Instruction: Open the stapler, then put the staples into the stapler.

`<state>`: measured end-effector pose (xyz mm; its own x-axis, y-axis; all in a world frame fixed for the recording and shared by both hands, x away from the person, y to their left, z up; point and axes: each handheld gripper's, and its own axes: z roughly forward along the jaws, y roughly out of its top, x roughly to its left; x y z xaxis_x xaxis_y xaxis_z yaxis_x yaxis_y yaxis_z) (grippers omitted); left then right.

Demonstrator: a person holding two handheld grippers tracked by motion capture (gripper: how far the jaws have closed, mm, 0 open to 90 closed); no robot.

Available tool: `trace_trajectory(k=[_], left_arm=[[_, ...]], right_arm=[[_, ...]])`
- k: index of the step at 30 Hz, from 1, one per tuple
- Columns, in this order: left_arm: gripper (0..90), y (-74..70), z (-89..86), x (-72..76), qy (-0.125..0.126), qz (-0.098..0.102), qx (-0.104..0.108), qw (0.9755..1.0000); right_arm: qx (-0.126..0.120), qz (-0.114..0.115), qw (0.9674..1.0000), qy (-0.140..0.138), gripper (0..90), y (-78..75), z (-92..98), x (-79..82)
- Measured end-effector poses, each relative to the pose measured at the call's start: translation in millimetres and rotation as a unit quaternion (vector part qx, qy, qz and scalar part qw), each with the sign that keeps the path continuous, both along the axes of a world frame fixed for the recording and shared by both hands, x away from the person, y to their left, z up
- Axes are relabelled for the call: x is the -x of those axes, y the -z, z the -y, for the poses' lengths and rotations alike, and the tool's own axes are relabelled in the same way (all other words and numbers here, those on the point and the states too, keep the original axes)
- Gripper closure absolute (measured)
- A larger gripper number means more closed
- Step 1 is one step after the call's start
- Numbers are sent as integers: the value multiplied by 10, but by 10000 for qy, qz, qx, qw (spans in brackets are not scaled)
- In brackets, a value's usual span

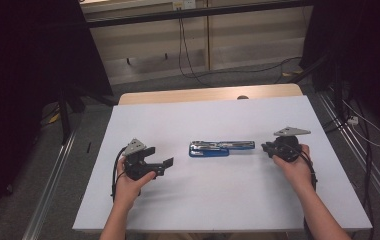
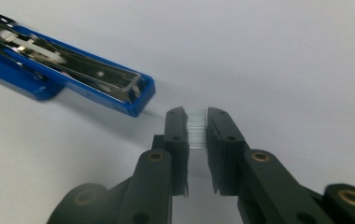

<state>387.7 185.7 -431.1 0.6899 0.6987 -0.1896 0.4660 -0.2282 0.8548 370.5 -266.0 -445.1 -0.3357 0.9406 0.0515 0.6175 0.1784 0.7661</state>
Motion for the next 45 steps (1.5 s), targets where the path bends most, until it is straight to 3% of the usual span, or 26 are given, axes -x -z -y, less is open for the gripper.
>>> trace_trajectory(k=[6, 15, 24, 28, 36, 45], left_arm=[[106, 0, -34, -18, -48, -17, 46, 10000], [96, -10, -57, -32, -49, 9, 117, 9999], [75, -20, -109, -44, -28, -133, 71, 9999], [74, -19, -113, -47, -34, -147, 47, 9999], [66, -20, -114, -43, 9, -181, 75, 9998], [65, -15, -108, -54, 45, -178, 59, 9998]], right_arm=[[-120, 36, 9997, -196, 798, -121, -55, 19], [-112, 172, 9986, -487, 798, -348, -197, -11], [-304, 261, 9972, -624, 798, -424, -288, -61], [-205, 294, 9965, -758, 798, -459, -332, -94], [-323, 428, 9950, -838, 798, -552, -378, -121], [-257, 514, 9927, -1062, 799, -624, -468, -136]])
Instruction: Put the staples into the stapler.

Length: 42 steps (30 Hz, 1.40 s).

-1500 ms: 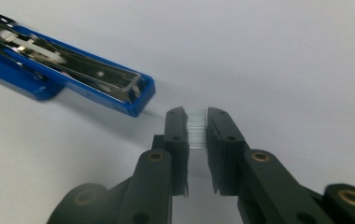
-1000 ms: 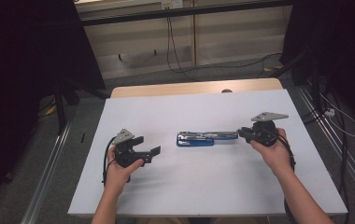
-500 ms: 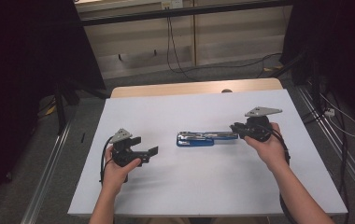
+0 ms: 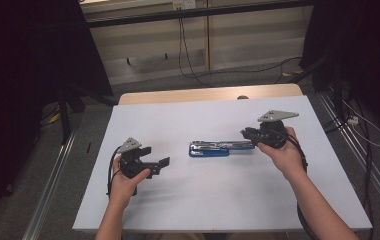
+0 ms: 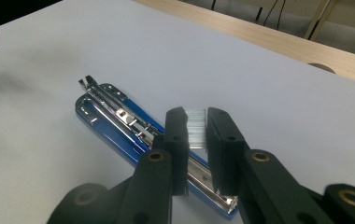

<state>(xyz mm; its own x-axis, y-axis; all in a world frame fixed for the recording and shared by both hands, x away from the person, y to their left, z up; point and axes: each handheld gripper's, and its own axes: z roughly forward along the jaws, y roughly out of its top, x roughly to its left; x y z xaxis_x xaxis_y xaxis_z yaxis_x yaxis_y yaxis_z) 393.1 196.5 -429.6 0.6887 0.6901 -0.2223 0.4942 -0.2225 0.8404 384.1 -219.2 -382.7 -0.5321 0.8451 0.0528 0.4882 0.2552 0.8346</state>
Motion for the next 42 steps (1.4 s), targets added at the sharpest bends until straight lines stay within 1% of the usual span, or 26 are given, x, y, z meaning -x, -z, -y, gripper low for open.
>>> trace_trajectory(k=[5, 7, 10, 15, 21, 24, 30, 42], left_arm=[[65, 1, 10, 5, 17, 2, -10, 10000], [65, -3, 6, 4, 8, 8, -12, 10000], [65, -4, 8, -2, 11, 0, -13, 10000], [65, -10, 7, -7, -24, -6, 36, 10000], [65, -7, 15, 0, 14, -16, -14, 10000], [65, -11, -1, 4, -10, -16, 14, 10000], [64, -19, -22, 17, -37, -31, -27, 10000], [64, -23, -50, 33, -78, -1, -33, 10000]], right_arm=[[16, 35, 9999, -93, 798, -24, -40, -27], [-31, 64, 9998, -178, 798, -35, -55, -43], [32, 83, 9996, -270, 798, -47, -89, -57], [46, 61, 9992, -380, 798, -36, -132, -81], [-33, 40, 9988, -482, 798, -22, -168, -127], [-27, 50, 9985, -544, 798, -21, -189, -151], [-11, 58, 9979, -650, 798, -17, -240, -195], [16, 157, 9953, -959, 798, -64, -391, -281]])
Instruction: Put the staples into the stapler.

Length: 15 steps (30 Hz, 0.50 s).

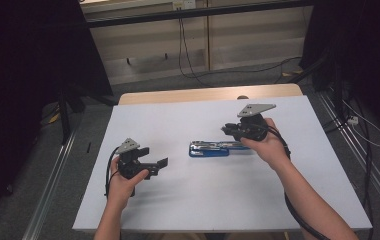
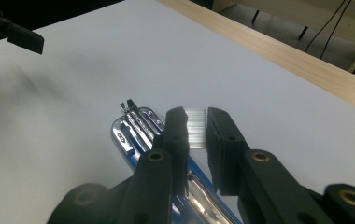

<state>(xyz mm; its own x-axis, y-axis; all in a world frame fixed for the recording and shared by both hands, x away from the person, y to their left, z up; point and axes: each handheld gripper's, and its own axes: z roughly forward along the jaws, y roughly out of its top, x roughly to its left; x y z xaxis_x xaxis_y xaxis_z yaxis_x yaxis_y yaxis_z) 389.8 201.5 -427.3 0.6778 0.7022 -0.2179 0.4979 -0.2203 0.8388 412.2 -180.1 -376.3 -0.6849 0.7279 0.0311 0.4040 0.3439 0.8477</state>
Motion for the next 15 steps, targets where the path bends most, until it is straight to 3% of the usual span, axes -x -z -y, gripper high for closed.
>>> trace_trajectory(k=[15], left_arm=[[64, -2, -20, 5, -2, -15, -19, 10000]], right_arm=[[-65, -66, 9996, -248, 798, 43, -77, -131]])
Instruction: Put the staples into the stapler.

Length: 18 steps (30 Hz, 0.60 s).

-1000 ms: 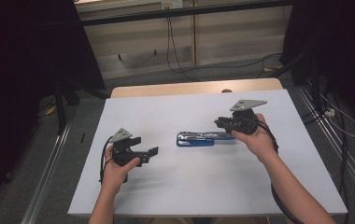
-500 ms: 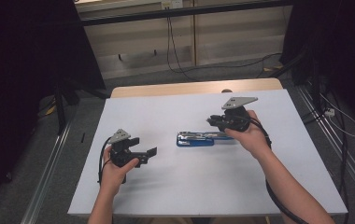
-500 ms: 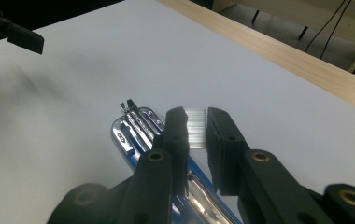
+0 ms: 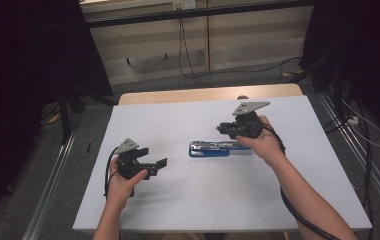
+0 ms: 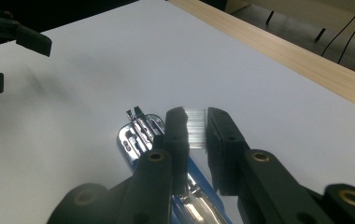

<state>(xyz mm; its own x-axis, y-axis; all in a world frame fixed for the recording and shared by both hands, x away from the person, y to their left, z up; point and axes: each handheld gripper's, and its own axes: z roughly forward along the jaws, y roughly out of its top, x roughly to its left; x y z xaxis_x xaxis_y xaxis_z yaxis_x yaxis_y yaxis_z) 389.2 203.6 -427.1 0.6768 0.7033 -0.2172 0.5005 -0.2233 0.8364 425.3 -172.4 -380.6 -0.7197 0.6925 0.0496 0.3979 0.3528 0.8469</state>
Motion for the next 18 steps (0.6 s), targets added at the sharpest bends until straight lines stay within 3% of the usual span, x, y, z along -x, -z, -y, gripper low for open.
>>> trace_trajectory(k=[18], left_arm=[[64, 10, -26, 11, -29, -19, -73, 10000]], right_arm=[[-35, -85, 9996, -260, 798, 75, -23, -87]])
